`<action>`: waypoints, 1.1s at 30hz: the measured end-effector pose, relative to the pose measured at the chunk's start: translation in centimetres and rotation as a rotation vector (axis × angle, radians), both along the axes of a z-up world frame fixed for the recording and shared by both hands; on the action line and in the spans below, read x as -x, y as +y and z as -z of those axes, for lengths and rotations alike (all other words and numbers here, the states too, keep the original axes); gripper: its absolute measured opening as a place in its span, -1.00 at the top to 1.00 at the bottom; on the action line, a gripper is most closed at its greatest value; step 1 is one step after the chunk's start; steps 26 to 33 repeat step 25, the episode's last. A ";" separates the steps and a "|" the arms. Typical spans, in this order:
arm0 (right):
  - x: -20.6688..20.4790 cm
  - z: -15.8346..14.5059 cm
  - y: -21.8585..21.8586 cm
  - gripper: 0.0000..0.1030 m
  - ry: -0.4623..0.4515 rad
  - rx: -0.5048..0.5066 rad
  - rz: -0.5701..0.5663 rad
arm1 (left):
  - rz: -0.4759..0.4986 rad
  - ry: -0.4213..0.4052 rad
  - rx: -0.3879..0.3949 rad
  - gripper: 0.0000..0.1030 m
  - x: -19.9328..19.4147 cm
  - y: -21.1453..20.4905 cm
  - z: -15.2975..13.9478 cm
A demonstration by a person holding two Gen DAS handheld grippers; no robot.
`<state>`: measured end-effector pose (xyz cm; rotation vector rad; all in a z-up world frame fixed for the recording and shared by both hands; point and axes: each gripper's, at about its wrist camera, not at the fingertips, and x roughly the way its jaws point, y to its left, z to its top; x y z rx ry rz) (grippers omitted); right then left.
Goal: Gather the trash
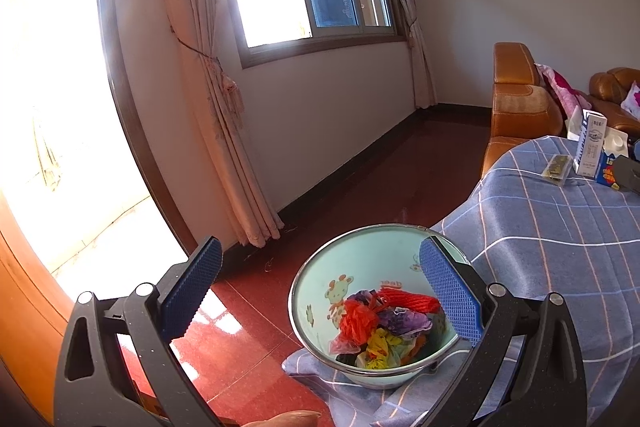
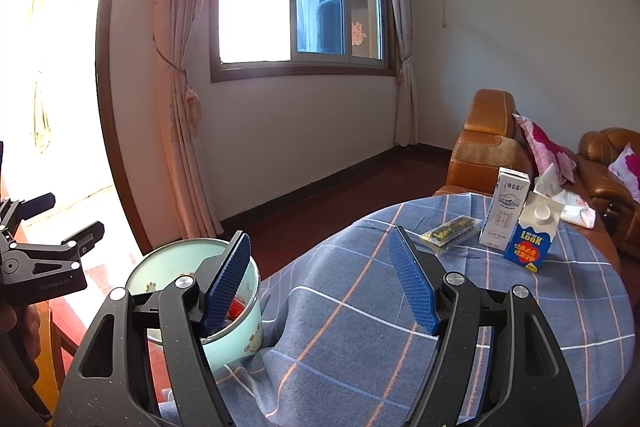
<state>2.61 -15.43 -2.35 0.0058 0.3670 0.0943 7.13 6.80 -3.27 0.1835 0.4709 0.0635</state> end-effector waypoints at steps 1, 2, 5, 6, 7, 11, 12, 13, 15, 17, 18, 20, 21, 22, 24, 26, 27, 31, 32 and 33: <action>0.0 0.0 0.0 -0.38 0.000 -0.001 0.000 | 0.001 0.004 0.006 -0.88 -0.1 0.0 0.1; 0.0 0.0 0.0 -0.38 0.000 0.000 0.000 | 0.004 0.007 0.011 -0.88 -0.1 0.1 0.1; 0.0 0.0 -0.1 -0.38 0.002 0.000 0.000 | -0.001 0.002 0.009 -0.88 -0.1 0.1 0.1; -0.1 0.0 -0.1 -0.39 0.003 -0.002 0.000 | -0.003 0.001 0.007 -0.88 -0.1 0.1 0.2; 0.0 0.0 -0.1 -0.41 0.002 -0.002 0.001 | -0.006 0.002 0.006 -0.88 -0.1 0.2 0.2; 0.0 0.0 -0.2 -0.42 0.002 -0.002 0.000 | -0.008 0.007 0.010 -0.88 -0.2 0.2 0.3; 0.0 0.0 -0.2 -0.42 0.002 -0.002 0.000 | -0.008 0.008 0.010 -0.88 -0.2 0.2 0.4; 0.0 0.1 -0.2 -0.42 0.002 0.000 -0.001 | -0.008 0.009 0.011 -0.88 -0.2 0.3 0.4; 0.0 0.1 -0.2 -0.42 0.002 0.000 -0.003 | -0.005 0.010 0.011 -0.88 -0.2 0.3 0.4; 0.0 0.1 -0.3 -0.42 0.002 0.001 -0.003 | -0.003 0.010 0.010 -0.88 -0.2 0.2 0.5; 0.0 0.2 -0.2 -0.42 0.002 0.002 -0.002 | -0.002 0.013 0.011 -0.88 -0.2 0.3 0.5; 0.0 0.2 -0.3 -0.42 0.005 0.006 -0.003 | -0.003 0.017 0.016 -0.88 -0.3 0.3 0.5; -0.1 0.2 -0.5 -0.42 0.008 0.013 0.001 | -0.002 0.016 0.020 -0.88 -0.2 0.4 0.5; -0.2 0.3 -0.9 -0.45 0.013 0.018 0.006 | 0.000 0.015 0.023 -0.88 -0.2 0.4 0.5; -0.5 0.5 -2.4 -0.50 0.034 0.008 0.022 | 0.006 0.019 0.029 -0.88 -0.3 0.6 0.7; -0.7 0.8 -3.9 -0.50 0.054 0.004 0.048 | 0.011 0.027 0.037 -0.88 -0.4 0.6 0.9; -0.7 0.8 -3.9 -0.50 0.054 0.004 0.048 | 0.011 0.027 0.037 -0.88 -0.4 0.6 0.9; -0.7 0.8 -3.9 -0.50 0.054 0.004 0.048 | 0.011 0.027 0.037 -0.88 -0.4 0.6 0.9; -0.7 0.8 -3.9 -0.50 0.054 0.004 0.048 | 0.011 0.027 0.037 -0.88 -0.4 0.6 0.9; -0.7 0.8 -3.9 -0.50 0.054 0.004 0.048 | 0.011 0.027 0.037 -0.88 -0.4 0.6 0.9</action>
